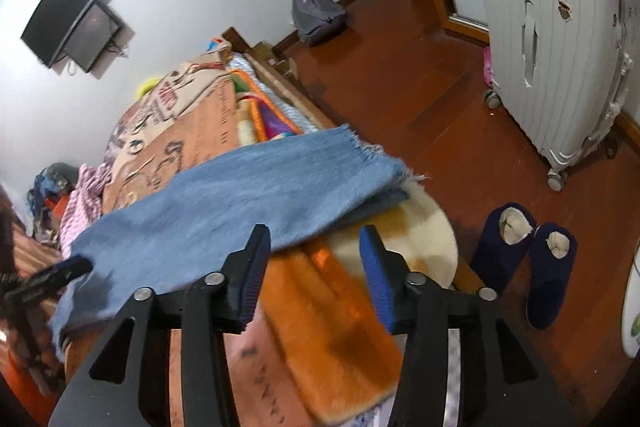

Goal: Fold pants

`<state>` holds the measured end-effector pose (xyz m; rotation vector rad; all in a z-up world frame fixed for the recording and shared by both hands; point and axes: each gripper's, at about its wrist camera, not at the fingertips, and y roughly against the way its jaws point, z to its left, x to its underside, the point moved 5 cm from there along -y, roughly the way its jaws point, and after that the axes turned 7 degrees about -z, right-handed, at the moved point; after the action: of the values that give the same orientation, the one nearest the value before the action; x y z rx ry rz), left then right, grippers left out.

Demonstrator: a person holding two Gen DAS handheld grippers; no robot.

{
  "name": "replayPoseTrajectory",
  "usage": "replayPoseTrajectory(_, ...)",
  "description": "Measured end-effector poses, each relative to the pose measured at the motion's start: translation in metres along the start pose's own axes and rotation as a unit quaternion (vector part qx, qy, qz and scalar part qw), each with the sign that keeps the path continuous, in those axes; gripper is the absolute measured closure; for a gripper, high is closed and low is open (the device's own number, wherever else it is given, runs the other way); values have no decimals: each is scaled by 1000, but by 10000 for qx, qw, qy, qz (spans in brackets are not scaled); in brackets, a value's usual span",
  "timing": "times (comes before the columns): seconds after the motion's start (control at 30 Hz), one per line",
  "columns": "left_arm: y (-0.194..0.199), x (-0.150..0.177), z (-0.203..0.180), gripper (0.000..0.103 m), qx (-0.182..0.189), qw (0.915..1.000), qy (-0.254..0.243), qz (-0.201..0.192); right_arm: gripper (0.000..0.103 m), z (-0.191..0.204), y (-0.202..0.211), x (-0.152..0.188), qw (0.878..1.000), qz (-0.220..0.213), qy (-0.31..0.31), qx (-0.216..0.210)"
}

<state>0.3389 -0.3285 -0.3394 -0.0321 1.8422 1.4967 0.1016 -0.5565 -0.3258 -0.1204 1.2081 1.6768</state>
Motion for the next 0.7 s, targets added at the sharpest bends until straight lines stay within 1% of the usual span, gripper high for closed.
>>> replayPoseTrajectory(0.1, -13, -2, -22, 28, 128, 9999, -69, 90, 56, 9, 1, 10, 9994, 99, -187, -264)
replayPoseTrajectory(0.2, -28, 2, -40, 28, 178, 9995, -167, 201, 56, 20, -1, 20, 9966, 149, -495, -643)
replayPoseTrajectory(0.27, -34, 4, -48, 28, 91, 9992, -320, 220, 54, 26, -5, 23, 9952, 159, -574, -781)
replayPoseTrajectory(0.37, -36, 5, -55, 28, 54, 9987, -464, 205, 52, 33, -18, 27, 9942, 231, -661, -815)
replayPoseTrajectory(0.43, -38, 6, -54, 27, 51, 9987, -467, 212, 49, 33, -29, 28, 9927, 253, -819, -846)
replayPoseTrajectory(0.6, -42, 7, -55, 26, 33, 9985, -502, 192, 48, 27, -39, 18, 9901, 39, -1096, -877)
replayPoseTrajectory(0.7, -43, 8, -58, 24, -27, 9981, -597, 169, 48, 22, -48, 14, 9877, 6, -1283, -894)
